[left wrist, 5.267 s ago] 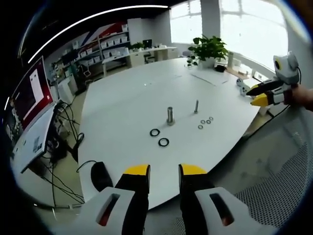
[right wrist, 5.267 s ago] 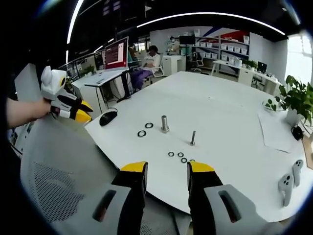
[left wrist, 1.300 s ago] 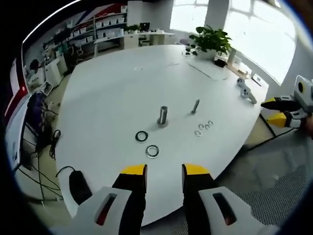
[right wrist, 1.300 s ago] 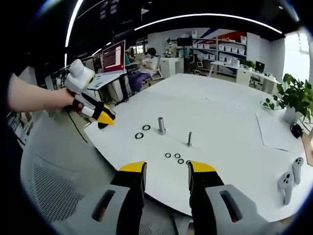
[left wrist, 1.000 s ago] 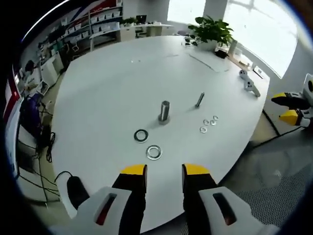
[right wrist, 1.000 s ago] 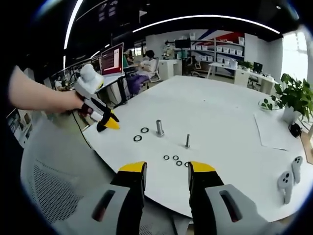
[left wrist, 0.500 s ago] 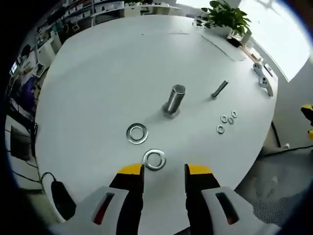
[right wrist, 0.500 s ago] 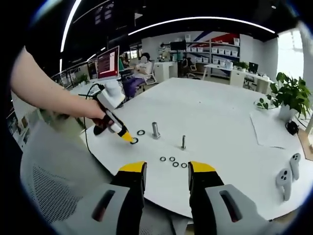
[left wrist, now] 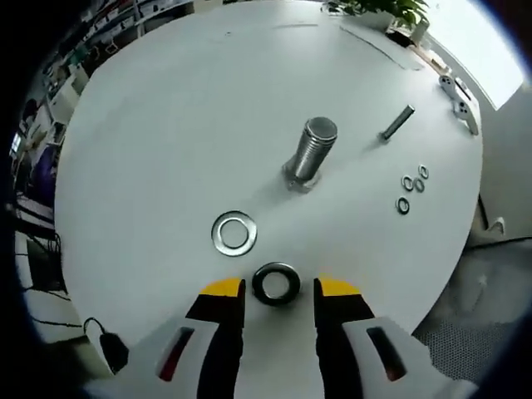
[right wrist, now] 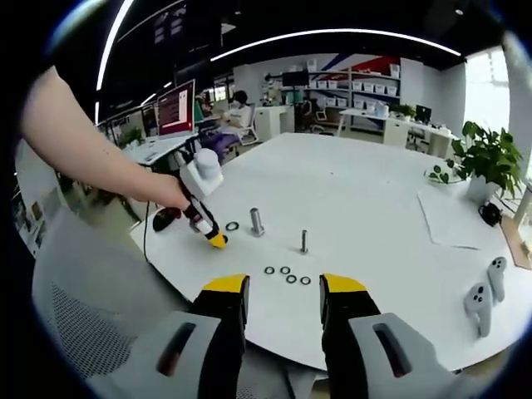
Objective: Place the washer onto the threaded stud by aligning its center hole with the stud, sliding it down to the base, and recovering from edge contact or off-axis alignment until the washer reaches the visible bottom stop.
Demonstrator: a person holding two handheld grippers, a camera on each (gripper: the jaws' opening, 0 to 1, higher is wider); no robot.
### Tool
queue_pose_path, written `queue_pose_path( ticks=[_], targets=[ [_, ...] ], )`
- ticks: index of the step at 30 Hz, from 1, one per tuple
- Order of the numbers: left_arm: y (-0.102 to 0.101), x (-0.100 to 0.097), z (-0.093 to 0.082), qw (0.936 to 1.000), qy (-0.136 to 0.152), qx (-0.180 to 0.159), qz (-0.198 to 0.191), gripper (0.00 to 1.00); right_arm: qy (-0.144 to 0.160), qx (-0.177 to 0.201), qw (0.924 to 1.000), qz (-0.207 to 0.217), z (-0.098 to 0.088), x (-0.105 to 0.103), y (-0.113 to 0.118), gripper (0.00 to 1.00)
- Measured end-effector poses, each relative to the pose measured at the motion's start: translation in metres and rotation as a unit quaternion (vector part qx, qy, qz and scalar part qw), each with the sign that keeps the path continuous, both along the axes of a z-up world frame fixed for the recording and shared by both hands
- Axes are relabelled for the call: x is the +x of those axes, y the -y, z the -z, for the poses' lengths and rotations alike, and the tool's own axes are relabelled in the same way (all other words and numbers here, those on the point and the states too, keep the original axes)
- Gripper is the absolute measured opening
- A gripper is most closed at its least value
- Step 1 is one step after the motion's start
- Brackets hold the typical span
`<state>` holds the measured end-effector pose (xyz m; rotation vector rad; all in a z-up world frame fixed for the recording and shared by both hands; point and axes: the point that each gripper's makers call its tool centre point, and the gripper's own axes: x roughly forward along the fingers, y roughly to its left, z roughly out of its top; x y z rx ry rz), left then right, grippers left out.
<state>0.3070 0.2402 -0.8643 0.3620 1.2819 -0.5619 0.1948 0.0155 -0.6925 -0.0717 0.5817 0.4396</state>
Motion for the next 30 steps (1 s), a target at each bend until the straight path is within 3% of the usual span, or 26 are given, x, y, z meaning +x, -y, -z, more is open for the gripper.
queue_pose_path(
  ticks=[2, 9, 15, 17, 24, 27, 29, 30],
  targets=[
    [-0.0015, 0.0042, 0.0006, 0.9994, 0.013, 0.015, 0.028, 0.30, 0.000, -0.002, 1.0000, 0.000, 0.0001, 0.0001, 0.0001, 0.36],
    [-0.0045, 0.0049, 0.0011, 0.9990, 0.009, 0.026, 0.037, 0.26, -0.001, 0.000, 1.0000, 0.000, 0.0004, 0.0001, -0.0002, 0.36],
    [-0.0025, 0.0038, 0.0012, 0.9981, 0.002, 0.034, 0.052, 0.24, -0.001, 0.000, 1.0000, 0.003, 0.0004, 0.0003, 0.0010, 0.36],
    [-0.0018, 0.0013, 0.0009, 0.9965, -0.005, 0.040, 0.074, 0.21, -0.001, 0.001, 1.0000, 0.004, 0.0001, 0.0003, 0.0013, 0.36],
    [-0.0006, 0.0017, 0.0009, 0.9954, -0.019, 0.053, 0.078, 0.21, -0.003, 0.000, 1.0000, 0.003, 0.0014, -0.0007, 0.0009, 0.36],
    [-0.0014, -0.0005, 0.0008, 0.9922, -0.029, 0.063, 0.104, 0.21, -0.003, -0.001, 1.0000, 0.007, 0.0014, -0.0009, 0.0025, 0.36],
    [-0.0019, -0.0019, 0.0009, 0.9854, -0.032, 0.074, 0.150, 0.21, -0.002, -0.003, 1.0000, 0.009, 0.0011, -0.0006, 0.0037, 0.36],
    [-0.0015, -0.0023, 0.0009, 0.9863, -0.033, 0.074, 0.144, 0.21, -0.001, -0.004, 1.0000, 0.009, 0.0008, -0.0005, 0.0039, 0.36]
  ],
)
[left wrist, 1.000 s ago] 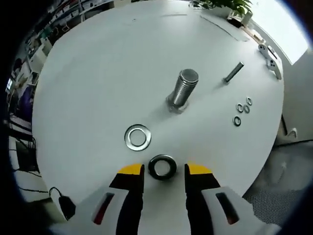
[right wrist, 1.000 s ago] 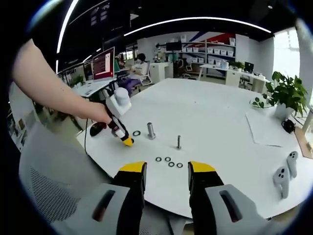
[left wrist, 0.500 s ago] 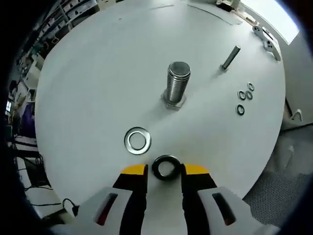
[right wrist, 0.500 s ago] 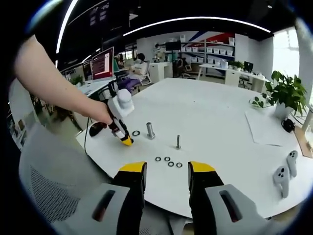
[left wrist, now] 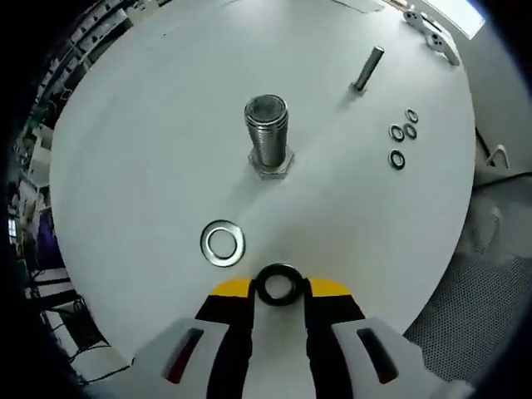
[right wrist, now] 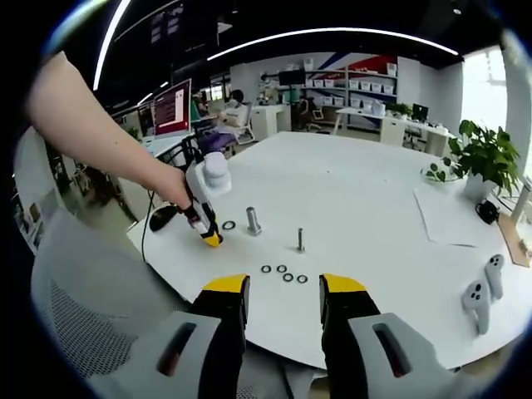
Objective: Place the washer onto the threaded stud by aligning its center hole with the stud, sliding it down to the base, and recovering from edge contact or off-axis alignment until the washer reaches the visible bottom stop.
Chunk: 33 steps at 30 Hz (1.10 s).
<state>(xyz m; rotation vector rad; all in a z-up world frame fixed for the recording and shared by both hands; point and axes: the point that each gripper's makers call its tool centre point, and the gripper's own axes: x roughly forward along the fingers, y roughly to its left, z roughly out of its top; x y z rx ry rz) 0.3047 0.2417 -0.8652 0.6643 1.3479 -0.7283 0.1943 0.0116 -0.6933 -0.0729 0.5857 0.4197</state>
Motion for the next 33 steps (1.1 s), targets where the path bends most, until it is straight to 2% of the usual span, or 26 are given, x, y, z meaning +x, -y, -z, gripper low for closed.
queue_pose_path(
  ticks=[4, 7, 9, 19, 28, 33],
  targets=[
    [-0.0007, 0.0005, 0.0003, 1.0000, -0.001, -0.003, 0.004, 0.22, -0.001, 0.001, 1.0000, 0.002, 0.0000, 0.0000, 0.0008, 0.36],
    [-0.0006, -0.0010, 0.0003, 0.9993, 0.000, -0.006, 0.036, 0.24, 0.000, 0.002, 1.0000, 0.001, -0.0005, 0.0007, 0.0002, 0.36],
    [-0.0008, 0.0005, 0.0006, 0.9993, -0.001, -0.006, 0.038, 0.25, 0.000, 0.002, 1.0000, 0.000, -0.0005, 0.0007, -0.0002, 0.36],
    [-0.0016, 0.0009, 0.0006, 0.9991, -0.002, -0.009, 0.042, 0.24, 0.000, 0.003, 1.0000, 0.000, -0.0012, 0.0012, -0.0009, 0.36],
    [-0.0026, 0.0017, 0.0009, 0.9994, -0.008, 0.007, 0.034, 0.20, -0.001, 0.004, 1.0000, 0.001, -0.0008, 0.0011, -0.0010, 0.36],
    [-0.0038, -0.0005, -0.0002, 0.9995, 0.010, -0.012, 0.026, 0.20, 0.001, 0.004, 1.0000, 0.001, -0.0013, 0.0014, -0.0009, 0.35]
  ],
)
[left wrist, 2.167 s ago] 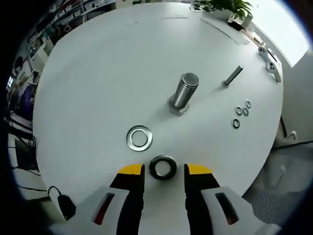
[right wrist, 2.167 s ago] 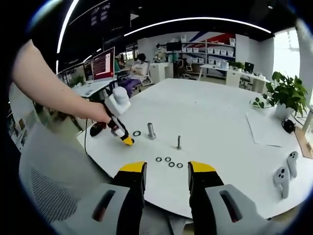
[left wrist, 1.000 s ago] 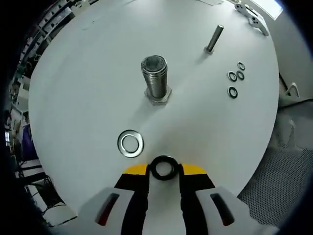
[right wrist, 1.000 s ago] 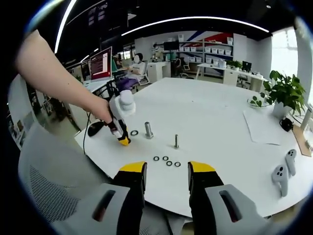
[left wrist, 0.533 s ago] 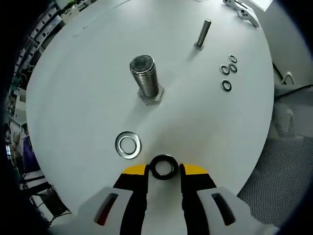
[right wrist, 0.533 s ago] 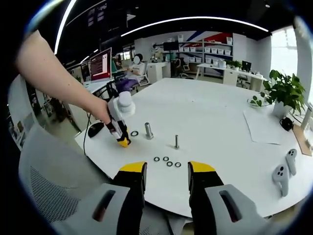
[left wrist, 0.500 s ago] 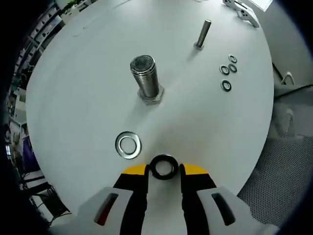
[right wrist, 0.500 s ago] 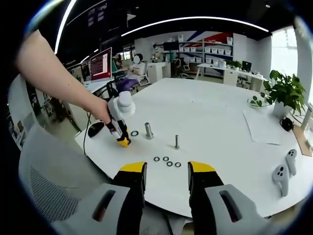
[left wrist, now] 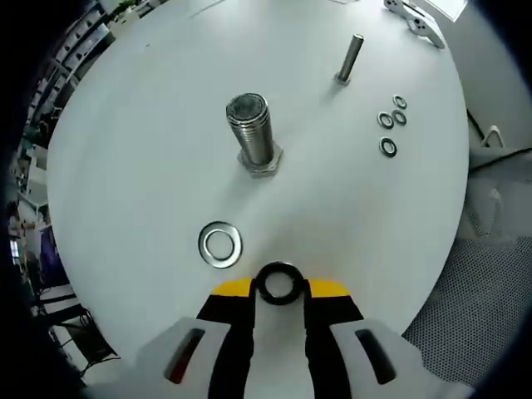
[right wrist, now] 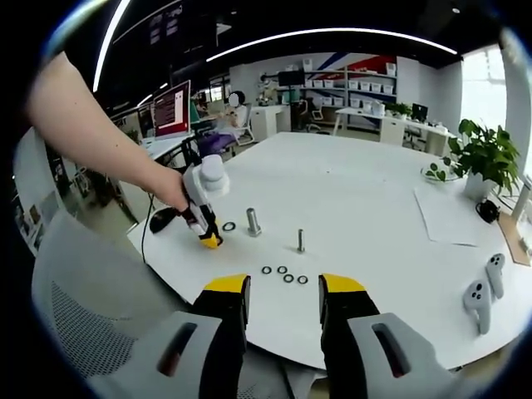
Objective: Place the washer onto the threaded stud by aligning its center hole with the stud, sliding it down to the base, and recovering from edge contact or off-axis alignment until the washer reaches the visible bottom stop.
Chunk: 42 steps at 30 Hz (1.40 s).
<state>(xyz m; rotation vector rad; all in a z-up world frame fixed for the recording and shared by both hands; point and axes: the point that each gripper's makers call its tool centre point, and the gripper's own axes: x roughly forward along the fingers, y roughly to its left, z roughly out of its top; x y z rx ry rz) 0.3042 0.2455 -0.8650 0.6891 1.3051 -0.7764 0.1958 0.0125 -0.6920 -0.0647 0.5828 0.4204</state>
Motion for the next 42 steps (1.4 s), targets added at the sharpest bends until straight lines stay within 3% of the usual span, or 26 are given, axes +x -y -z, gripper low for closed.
queue_pose_path(
  ticks=[13, 21, 30, 42],
  targets=[
    [0.002, 0.003, 0.000, 0.9999, -0.012, 0.003, -0.012, 0.18, -0.001, 0.002, 1.0000, -0.003, 0.000, 0.000, -0.001, 0.35],
    [0.004, -0.001, -0.002, 0.9999, -0.010, 0.002, 0.008, 0.18, -0.005, 0.000, 1.0000, -0.002, 0.002, 0.000, -0.001, 0.35],
    [0.012, 0.014, -0.018, 0.9998, 0.004, -0.014, 0.015, 0.18, -0.007, 0.001, 1.0000, -0.002, 0.003, 0.000, 0.000, 0.35],
    [0.034, 0.044, -0.058, 0.9980, 0.036, -0.037, 0.035, 0.18, -0.007, 0.000, 1.0000, -0.002, 0.003, 0.000, 0.000, 0.35]
  ],
)
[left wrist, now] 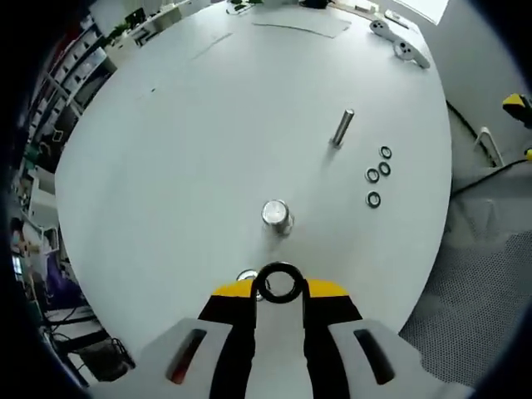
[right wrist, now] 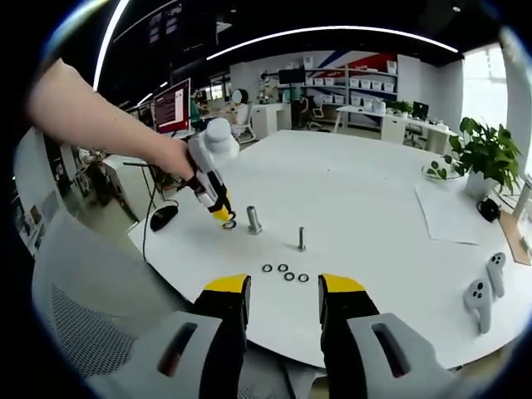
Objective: Place the washer onto the threaded stud by aligning its center hole with the stud, sliding it down to the base, and recovering from edge contact or off-axis alignment until the washer reaches the visible bottom stop.
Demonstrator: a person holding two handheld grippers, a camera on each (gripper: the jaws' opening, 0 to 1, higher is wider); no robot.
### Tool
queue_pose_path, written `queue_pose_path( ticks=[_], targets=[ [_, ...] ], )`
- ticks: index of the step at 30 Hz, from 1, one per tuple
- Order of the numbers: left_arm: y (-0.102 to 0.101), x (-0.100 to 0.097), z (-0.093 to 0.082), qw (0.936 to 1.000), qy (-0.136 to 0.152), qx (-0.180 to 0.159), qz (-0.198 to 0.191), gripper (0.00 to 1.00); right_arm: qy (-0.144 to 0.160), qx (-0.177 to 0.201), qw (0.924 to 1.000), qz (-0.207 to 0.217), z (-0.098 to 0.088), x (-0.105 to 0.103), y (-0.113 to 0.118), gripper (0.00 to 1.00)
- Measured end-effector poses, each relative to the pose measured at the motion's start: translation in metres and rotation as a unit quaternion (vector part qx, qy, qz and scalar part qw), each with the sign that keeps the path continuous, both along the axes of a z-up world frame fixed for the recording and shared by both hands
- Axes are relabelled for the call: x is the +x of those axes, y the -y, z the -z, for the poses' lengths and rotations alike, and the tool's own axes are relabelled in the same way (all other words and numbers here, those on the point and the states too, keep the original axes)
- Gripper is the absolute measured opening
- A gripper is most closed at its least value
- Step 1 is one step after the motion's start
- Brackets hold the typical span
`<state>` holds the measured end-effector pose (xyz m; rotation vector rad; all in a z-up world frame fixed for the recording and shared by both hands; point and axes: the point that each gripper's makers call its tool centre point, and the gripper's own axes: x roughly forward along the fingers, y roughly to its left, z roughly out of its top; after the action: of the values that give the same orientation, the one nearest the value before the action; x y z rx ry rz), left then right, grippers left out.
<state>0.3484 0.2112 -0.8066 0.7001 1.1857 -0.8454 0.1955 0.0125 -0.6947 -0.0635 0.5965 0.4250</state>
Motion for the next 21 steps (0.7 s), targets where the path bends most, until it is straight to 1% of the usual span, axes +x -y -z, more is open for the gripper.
queue_pose_path(
  ticks=[5, 10, 16, 21],
  targets=[
    [0.010, 0.010, -0.011, 0.9999, 0.007, -0.006, 0.008, 0.18, 0.001, 0.001, 1.0000, 0.002, 0.000, 0.000, 0.001, 0.35],
    [0.019, 0.019, -0.015, 0.9998, 0.013, -0.008, 0.016, 0.18, 0.002, 0.002, 1.0000, 0.005, -0.001, 0.001, 0.002, 0.35],
    [0.026, 0.016, -0.020, 0.9997, 0.011, -0.011, 0.020, 0.18, 0.002, 0.001, 1.0000, 0.005, -0.001, 0.001, 0.002, 0.35],
    [0.030, 0.021, -0.022, 0.9995, 0.016, -0.014, 0.022, 0.18, 0.002, 0.001, 1.0000, 0.004, -0.001, 0.001, 0.001, 0.35]
  ],
)
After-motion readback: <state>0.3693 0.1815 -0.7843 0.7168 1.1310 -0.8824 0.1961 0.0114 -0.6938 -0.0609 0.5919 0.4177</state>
